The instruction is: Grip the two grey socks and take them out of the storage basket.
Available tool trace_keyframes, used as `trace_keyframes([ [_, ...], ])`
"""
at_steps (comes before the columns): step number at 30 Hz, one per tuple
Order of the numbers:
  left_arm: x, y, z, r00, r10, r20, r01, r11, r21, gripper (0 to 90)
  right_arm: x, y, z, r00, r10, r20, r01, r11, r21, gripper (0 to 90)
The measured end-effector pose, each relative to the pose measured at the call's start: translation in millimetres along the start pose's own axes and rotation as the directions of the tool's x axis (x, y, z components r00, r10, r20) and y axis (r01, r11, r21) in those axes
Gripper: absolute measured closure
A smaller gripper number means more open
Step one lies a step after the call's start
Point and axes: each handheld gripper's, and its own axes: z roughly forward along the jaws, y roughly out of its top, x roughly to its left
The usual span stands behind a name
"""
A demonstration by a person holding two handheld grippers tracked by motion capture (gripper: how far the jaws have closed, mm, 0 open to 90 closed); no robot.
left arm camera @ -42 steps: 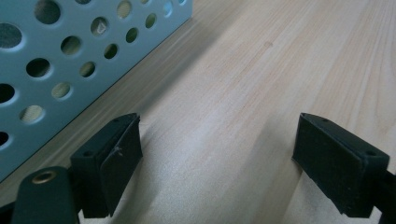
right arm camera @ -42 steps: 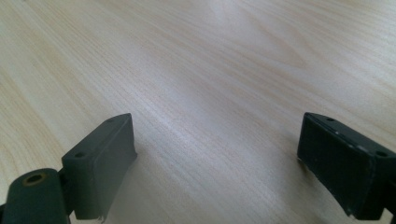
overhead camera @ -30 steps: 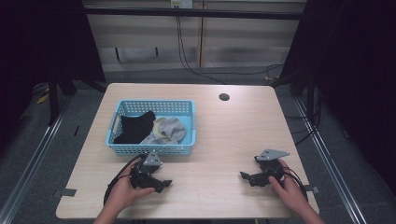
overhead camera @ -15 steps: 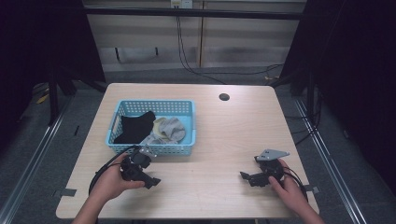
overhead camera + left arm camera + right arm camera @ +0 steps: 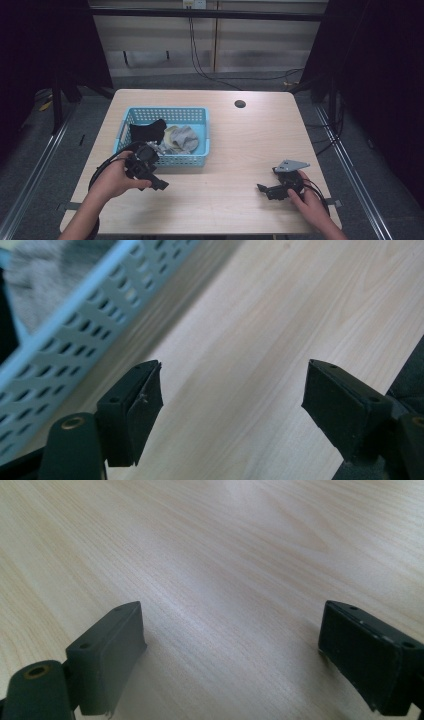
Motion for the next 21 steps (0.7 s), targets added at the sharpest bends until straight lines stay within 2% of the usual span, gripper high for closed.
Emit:
trace_keyframes([
  [3, 1.5, 5.9, -4.5, 1.0000, 0.001, -0.003, -0.001, 0.9999, 0.011, 23.4, 0.0, 0.0, 0.0, 1.0000, 0.000, 0.000, 0.000, 1.000, 0.000, 10.7],
  [6, 3.3, 11.5, -8.1, 0.9998, -0.009, 0.015, 0.009, 0.9998, 0.019, 23.5, 0.0, 0.0, 0.0, 1.0000, 0.000, 0.000, 0.000, 1.000, 0.000, 10.7],
  [12, 9.5, 24.0, -18.9, 0.9996, -0.027, 0.008, 0.027, 0.9991, 0.033, 23.8, 0.0, 0.0, 0.0, 1.0000, 0.000, 0.000, 0.000, 1.000, 0.000, 10.7],
  [19, 23.7, 39.2, -26.3, 0.9985, -0.054, -0.012, 0.054, 0.9984, 0.017, 24.2, 0.0, 0.0, 0.0, 1.0000, -0.001, 0.000, 0.001, 1.000, 0.000, 10.7],
  [21, 29.8, 42.9, -26.9, 0.9969, -0.077, -0.012, 0.078, 0.9969, 0.014, 24.2, 0.0, 0.0, 0.0, 1.0000, 0.000, 0.000, 0.000, 1.000, 0.000, 10.7],
])
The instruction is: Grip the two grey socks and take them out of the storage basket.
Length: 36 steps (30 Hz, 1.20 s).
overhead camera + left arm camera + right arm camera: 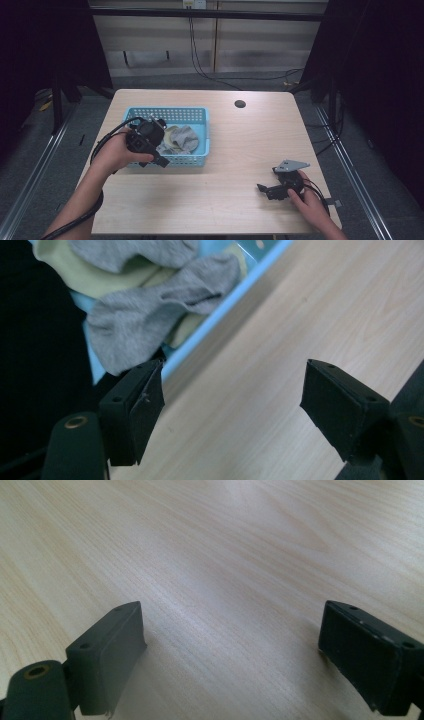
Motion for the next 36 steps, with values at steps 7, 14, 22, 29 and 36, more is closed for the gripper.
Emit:
trace_keyframes([
  [7, 16.5, 13.7, 4.3, 0.9987, -0.045, -0.024, 0.045, 0.9987, -0.025, 24.2, -0.1, 0.0, 0.1, 1.0000, -0.001, 0.000, 0.001, 1.000, -0.001, 10.7],
  [14, 31.6, 22.3, 21.7, 0.9911, -0.086, -0.102, 0.085, 0.9962, -0.018, 24.2, -0.1, 0.0, 0.0, 1.0000, -0.001, 0.001, 0.001, 1.000, -0.001, 10.7],
  [22, 46.9, 27.5, 46.8, 0.9854, -0.152, -0.078, 0.151, 0.9884, -0.016, 23.8, -0.2, 0.0, 0.0, 1.0000, -0.001, 0.000, 0.001, 1.000, -0.001, 10.7],
  [29, 54.2, 25.6, 68.3, 0.9803, -0.187, -0.064, 0.188, 0.9822, 0.009, 23.2, -0.3, -0.1, 0.2, 1.0000, -0.004, -0.001, 0.004, 1.000, -0.003, 10.7],
  [36, 63.7, 21.6, 82.9, 0.9710, -0.229, -0.068, 0.233, 0.9710, 0.053, 23.0, -0.2, -0.1, 0.0, 1.0000, -0.001, 0.000, 0.001, 1.000, -0.001, 10.7],
])
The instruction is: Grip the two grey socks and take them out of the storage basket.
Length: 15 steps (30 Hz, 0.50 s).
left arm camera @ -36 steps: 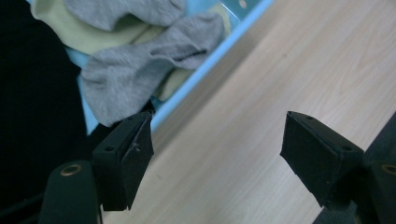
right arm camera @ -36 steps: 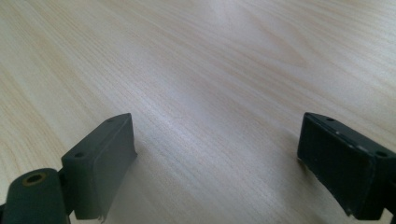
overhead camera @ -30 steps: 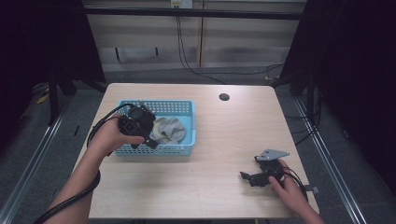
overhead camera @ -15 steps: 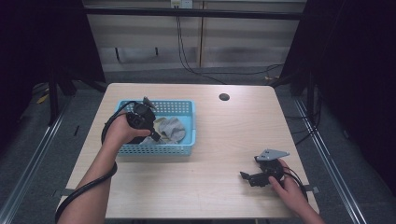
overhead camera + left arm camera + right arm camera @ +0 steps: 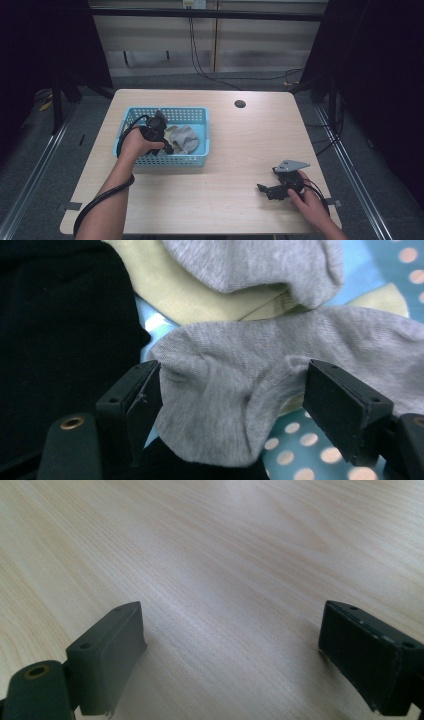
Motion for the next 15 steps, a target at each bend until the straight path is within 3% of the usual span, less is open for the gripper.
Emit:
trace_keyframes([
  [2, 0.4, 0.0, 4.6, 0.9999, 0.014, -0.002, -0.014, 0.9998, 0.012, 26.8, 0.0, 0.0, 0.0, 1.0000, 0.000, 0.000, 0.000, 1.000, 0.000, 10.7],
  [4, 1.4, 0.0, 6.5, 0.9988, -0.035, 0.034, 0.035, 0.9990, 0.028, 31.7, 0.0, 0.0, 0.0, 1.0000, 0.000, 0.000, 0.000, 1.000, 0.000, 10.7],
  [5, 0.7, 0.7, 5.9, 0.9983, -0.040, 0.042, 0.039, 0.9985, 0.038, 36.4, 0.0, 0.0, 0.0, 1.0000, 0.000, 0.000, 0.000, 1.000, 0.000, 10.7],
  [7, -2.9, 2.1, 5.1, 0.9992, -0.022, 0.034, 0.020, 0.9978, 0.063, 47.1, 0.0, 0.0, 0.0, 1.0000, 0.000, 0.000, 0.000, 1.000, 0.000, 10.7],
  [9, -7.9, 4.1, 3.3, 1.0000, 0.004, -0.006, -0.003, 0.9944, 0.106, 67.5, 0.0, 0.0, 0.0, 1.0000, 0.000, 0.000, 0.000, 1.000, 0.000, 10.7],
  [10, -9.8, 4.9, 3.1, 0.9998, 0.002, -0.018, 0.001, 0.9928, 0.119, 74.0, 0.0, 0.0, 0.0, 1.0000, 0.000, 0.000, 0.000, 1.000, 0.000, 10.7],
  [11, -10.5, 5.6, 2.6, 0.9999, -0.012, -0.003, 0.013, 0.9926, 0.121, 79.7, 0.0, 0.0, 0.0, 1.0000, 0.000, 0.000, 0.000, 1.000, 0.000, 10.7],
  [15, -12.1, 9.3, -12.5, 0.9995, -0.030, 0.006, 0.029, 0.9960, 0.084, 83.5, 0.0, 0.0, 0.0, 1.0000, 0.000, 0.000, 0.000, 1.000, 0.000, 10.7],
])
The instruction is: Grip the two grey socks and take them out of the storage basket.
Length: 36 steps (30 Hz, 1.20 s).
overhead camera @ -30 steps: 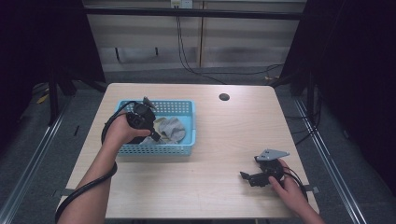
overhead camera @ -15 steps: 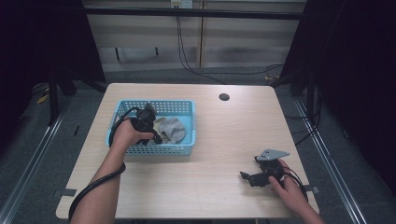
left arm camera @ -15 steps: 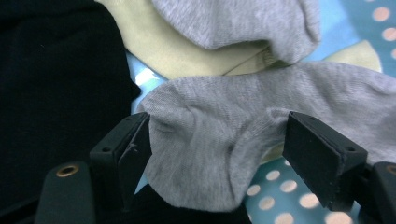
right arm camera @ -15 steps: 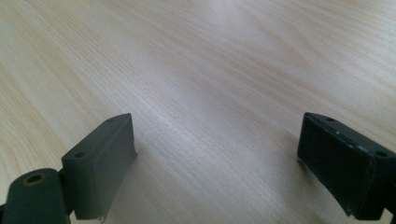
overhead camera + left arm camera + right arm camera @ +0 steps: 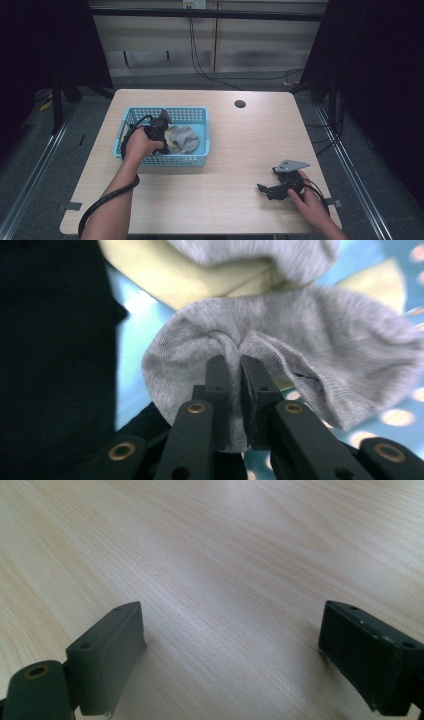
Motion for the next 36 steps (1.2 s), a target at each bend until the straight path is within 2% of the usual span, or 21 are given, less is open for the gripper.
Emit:
trace_keyframes([
  [2, -0.8, 1.1, -11.7, 0.9999, 0.005, 0.010, -0.005, 0.9998, -0.017, 83.5, -0.1, 0.0, 0.0, 1.0000, -0.001, 0.000, 0.001, 1.000, 0.000, 10.7],
  [8, -6.7, 3.3, -41.3, 0.9995, 0.030, 0.006, -0.030, 0.9984, -0.049, 83.5, 0.1, 0.1, 0.0, 1.0000, 0.003, 0.001, -0.003, 1.000, -0.002, 10.7],
  [20, -19.9, 5.4, -87.0, 0.9971, 0.072, 0.026, -0.068, 0.9907, -0.118, 83.5, -0.1, 0.1, 0.1, 1.0000, 0.000, 0.002, 0.000, 1.000, -0.003, 10.7],
  [26, -31.4, 6.0, -99.6, 0.9938, 0.104, 0.038, -0.099, 0.9877, -0.121, 83.5, -0.1, 0.1, 0.1, 1.0000, 0.000, 0.001, 0.000, 1.000, -0.004, 10.7],
  [34, -51.6, 10.1, -111.7, 0.9851, 0.163, 0.053, -0.155, 0.9792, -0.131, 83.6, 0.1, 0.2, 0.1, 1.0000, 0.002, 0.001, -0.002, 1.000, -0.002, 10.7],
  [36, -56.3, 11.7, -113.5, 0.9813, 0.185, 0.052, -0.177, 0.9760, -0.127, 83.5, 0.1, 0.1, 0.1, 1.0000, 0.003, 0.001, -0.003, 1.000, -0.002, 10.7],
])
